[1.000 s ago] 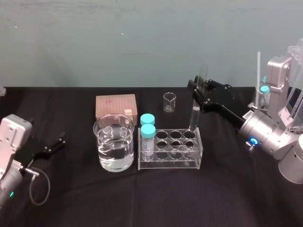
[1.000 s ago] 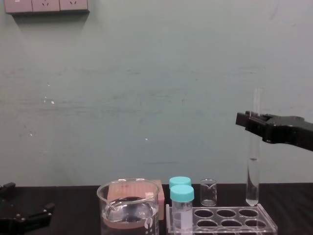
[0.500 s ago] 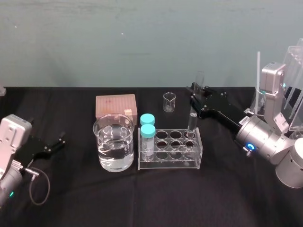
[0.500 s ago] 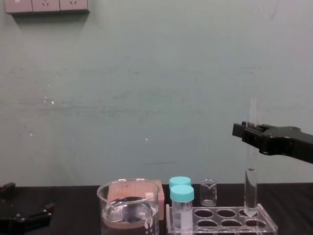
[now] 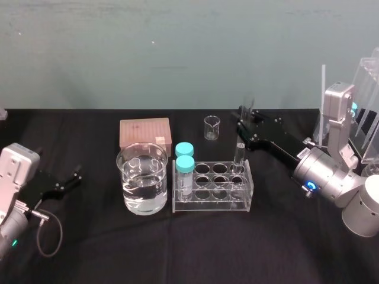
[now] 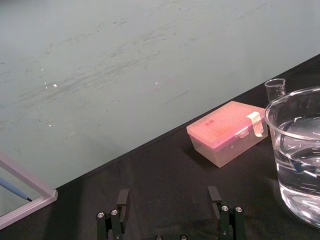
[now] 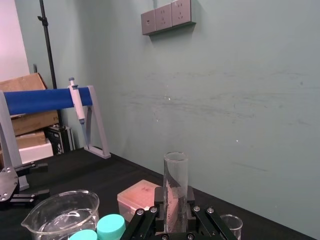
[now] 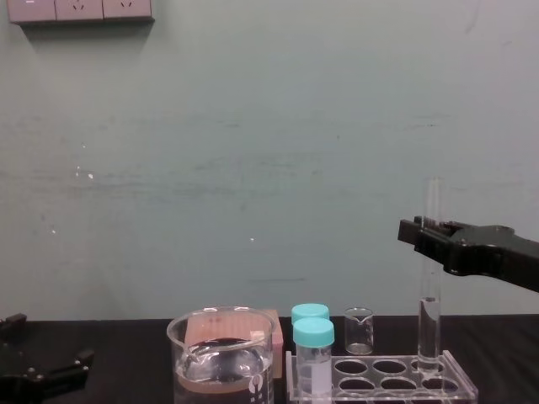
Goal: Hold the test tube with one hand and immerse one end into the beaker, then return it to the test tube rack.
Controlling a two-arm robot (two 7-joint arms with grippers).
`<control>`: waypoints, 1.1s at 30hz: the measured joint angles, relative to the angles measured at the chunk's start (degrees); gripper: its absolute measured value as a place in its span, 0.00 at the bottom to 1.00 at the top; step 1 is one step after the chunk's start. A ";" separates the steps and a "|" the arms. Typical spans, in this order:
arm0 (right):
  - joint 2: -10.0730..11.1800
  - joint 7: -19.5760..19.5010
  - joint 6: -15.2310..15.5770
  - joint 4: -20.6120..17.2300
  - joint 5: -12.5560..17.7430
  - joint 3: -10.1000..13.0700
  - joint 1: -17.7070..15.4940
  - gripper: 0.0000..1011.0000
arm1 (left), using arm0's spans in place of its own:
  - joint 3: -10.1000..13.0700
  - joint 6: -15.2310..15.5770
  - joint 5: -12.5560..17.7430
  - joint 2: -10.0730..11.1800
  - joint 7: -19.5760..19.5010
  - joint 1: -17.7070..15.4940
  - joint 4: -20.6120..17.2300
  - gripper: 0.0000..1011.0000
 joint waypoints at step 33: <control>-1.87 0.64 -1.19 5.67 -1.81 -0.30 0.83 0.22 | 0.00 0.00 0.00 0.00 0.00 0.00 0.00 0.99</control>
